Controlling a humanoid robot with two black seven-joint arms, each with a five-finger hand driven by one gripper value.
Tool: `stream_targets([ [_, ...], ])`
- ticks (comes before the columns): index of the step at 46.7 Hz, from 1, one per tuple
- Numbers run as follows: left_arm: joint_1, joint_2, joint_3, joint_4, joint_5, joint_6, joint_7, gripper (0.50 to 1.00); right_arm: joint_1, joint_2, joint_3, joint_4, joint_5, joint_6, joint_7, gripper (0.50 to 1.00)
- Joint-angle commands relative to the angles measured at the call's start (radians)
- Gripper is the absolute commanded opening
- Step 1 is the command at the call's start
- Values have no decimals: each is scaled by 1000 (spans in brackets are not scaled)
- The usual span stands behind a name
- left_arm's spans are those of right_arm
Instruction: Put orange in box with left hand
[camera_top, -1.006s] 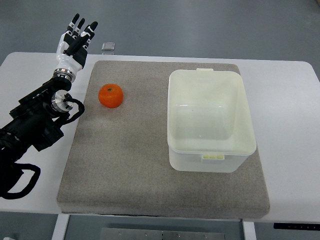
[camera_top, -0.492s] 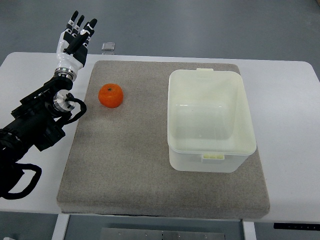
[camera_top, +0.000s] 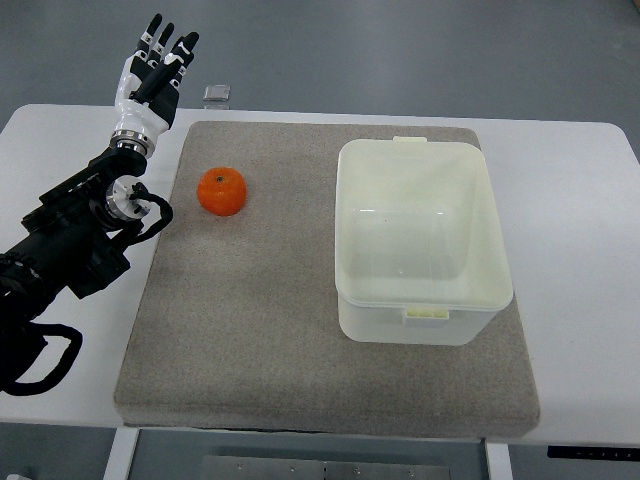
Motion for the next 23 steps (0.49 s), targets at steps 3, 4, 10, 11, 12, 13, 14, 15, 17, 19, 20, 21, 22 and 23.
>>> stream_targets([
  [3,-5,0,0,3,-1,3,1,990,0,0,0,0,0,0,0,926],
  [4,-5,1,0,5,-3,4,1,990,0,0,0,0,0,0,0,926],
  [10,-5,5,-1,6,-6,4,1,990,0,0,0,0,0,0,0,926],
  [11,-5,5,-1,6,-7,4,1,990,0,0,0,0,0,0,0,926],
  [12,-5,5,-1,6,-8,4,1,990,0,0,0,0,0,0,0,926],
  [13,-7,5,-1,6,-8,4,1,990,0,0,0,0,0,0,0,926],
  [14,-7,6,-1,6,-9,6,1,990,1,0,0,0,0,0,0,926],
  [15,-7,6,-1,6,-9,4,1,990,0,0,0,0,0,0,0,926],
  [17,-7,6,-1,6,-9,6,1,990,0,0,0,0,0,0,0,926],
  [19,-9,8,-1,6,-9,6,1,990,0,0,0,0,0,0,0,926],
  [20,-9,9,-1,6,-9,6,1,990,0,0,0,0,0,0,0,926],
  [21,-9,9,-1,6,-9,7,1,990,0,0,0,0,0,0,0,926],
  [22,-12,9,-1,6,-9,9,1,990,0,0,0,0,0,0,0,926],
  [23,-13,9,-1,6,-9,12,1,990,0,0,0,0,0,0,0,926],
])
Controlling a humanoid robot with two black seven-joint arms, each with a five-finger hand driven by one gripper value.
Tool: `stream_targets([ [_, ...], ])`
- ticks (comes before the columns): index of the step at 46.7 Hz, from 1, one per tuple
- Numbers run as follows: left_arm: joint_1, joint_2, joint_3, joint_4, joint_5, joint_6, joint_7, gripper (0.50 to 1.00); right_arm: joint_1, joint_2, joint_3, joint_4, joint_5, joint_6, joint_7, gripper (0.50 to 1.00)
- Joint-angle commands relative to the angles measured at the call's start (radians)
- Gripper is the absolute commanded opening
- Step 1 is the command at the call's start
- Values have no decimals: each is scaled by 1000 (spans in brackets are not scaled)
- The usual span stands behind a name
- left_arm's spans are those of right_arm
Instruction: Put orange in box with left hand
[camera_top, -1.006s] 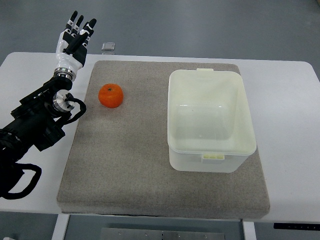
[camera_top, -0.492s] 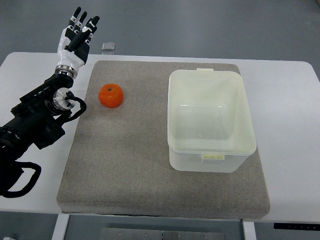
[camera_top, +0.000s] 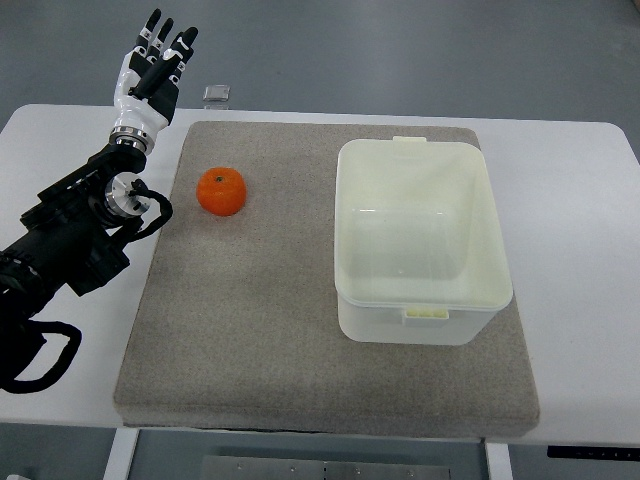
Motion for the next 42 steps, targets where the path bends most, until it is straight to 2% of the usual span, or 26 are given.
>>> stream_targets([
  [1,-8,2,0,0,0,8,0,990,0,0,0,0,0,0,0,926],
  [6,-11,2,0,0,0,28,0,990,0,0,0,0,0,0,0,926],
  [28,-22,46,29,6,20,28,11,990,0,0,0,0,0,0,0,926],
  [31,-32,51,106,5,31,25,15,990,0,0,0,0,0,0,0,926],
  [37,-92,117,412,-32,51,2,17,990,0,0,0,0,0,0,0,926],
  [42,-137,174,574,-80,51,-42,17,990,0,0,0,0,0,0,0,926],
])
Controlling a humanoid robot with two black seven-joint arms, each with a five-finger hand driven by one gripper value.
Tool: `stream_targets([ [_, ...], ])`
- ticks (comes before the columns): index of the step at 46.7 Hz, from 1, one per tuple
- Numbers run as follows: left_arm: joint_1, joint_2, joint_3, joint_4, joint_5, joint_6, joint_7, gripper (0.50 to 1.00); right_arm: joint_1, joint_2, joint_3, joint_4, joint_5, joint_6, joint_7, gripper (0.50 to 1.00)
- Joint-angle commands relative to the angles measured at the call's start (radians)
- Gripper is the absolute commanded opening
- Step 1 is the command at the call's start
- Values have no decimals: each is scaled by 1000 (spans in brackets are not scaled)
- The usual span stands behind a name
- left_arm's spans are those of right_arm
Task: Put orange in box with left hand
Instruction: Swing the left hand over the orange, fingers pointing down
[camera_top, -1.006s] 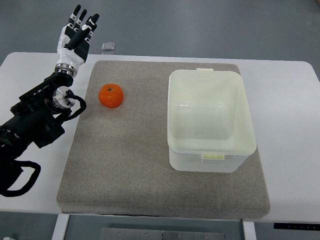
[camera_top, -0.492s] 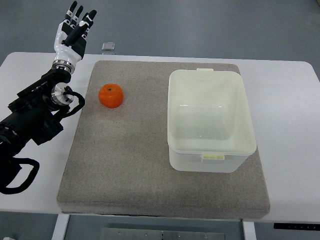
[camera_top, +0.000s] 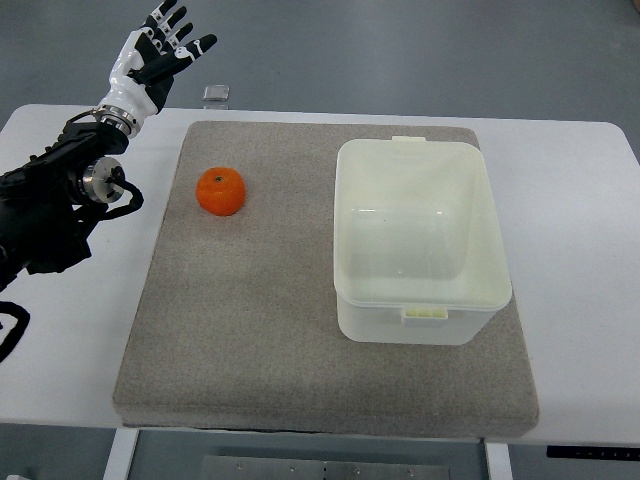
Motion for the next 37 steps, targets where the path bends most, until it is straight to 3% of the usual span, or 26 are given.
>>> stream_targets([
  [1,-35,47,106,-32,1,-41,0,990,0,0,0,0,0,0,0,926],
  [11,-154,154,353,-95,105,-163,-2,990,0,0,0,0,0,0,0,926],
  [23,-260,271,420,-181,618,-303,-19,990,0,0,0,0,0,0,0,926],
  [30,-314,283,418,-222,896,-309,-86,988,0,0,0,0,0,0,0,926],
  [37,-354,282,421,-288,1064,-297,-91,988,0,0,0,0,0,0,0,926],
])
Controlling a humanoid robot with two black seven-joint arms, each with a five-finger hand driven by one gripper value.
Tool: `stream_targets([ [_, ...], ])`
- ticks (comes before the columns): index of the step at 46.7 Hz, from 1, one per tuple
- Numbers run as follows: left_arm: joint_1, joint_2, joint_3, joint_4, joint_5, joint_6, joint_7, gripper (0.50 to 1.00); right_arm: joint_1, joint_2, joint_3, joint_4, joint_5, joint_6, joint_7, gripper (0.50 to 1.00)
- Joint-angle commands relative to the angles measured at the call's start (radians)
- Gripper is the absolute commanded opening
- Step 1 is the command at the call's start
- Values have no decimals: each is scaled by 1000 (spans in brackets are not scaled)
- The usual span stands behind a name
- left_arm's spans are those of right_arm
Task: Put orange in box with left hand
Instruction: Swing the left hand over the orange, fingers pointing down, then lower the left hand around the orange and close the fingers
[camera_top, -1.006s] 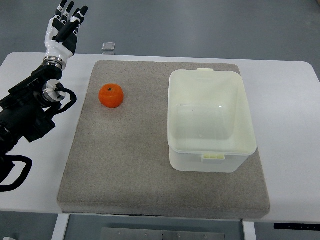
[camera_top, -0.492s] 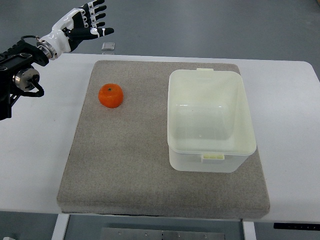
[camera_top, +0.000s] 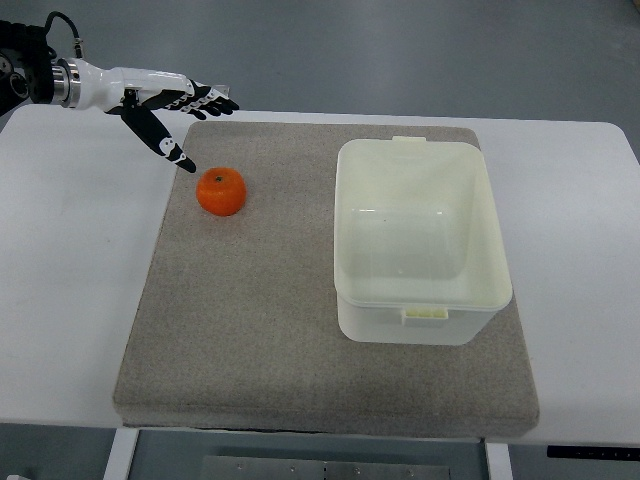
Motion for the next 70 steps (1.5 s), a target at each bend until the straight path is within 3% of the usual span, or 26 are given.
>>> stream_targets([
  [1,-14,-1,2,-32,94,12,0,988,0,0,0,0,0,0,0,926],
  [10,-8,-14,2,-44,313,159,0,986,1,0,0,0,0,0,0,926],
  [20,3,-69,3,-44,332,282,0,988,0,0,0,0,0,0,0,926],
  [35,35,-112,12,-35,453,299,0,986,0,0,0,0,0,0,0,926],
  [70,75,-133,14,-18,472,330,0,990,0,0,-2,0,0,0,0,926],
])
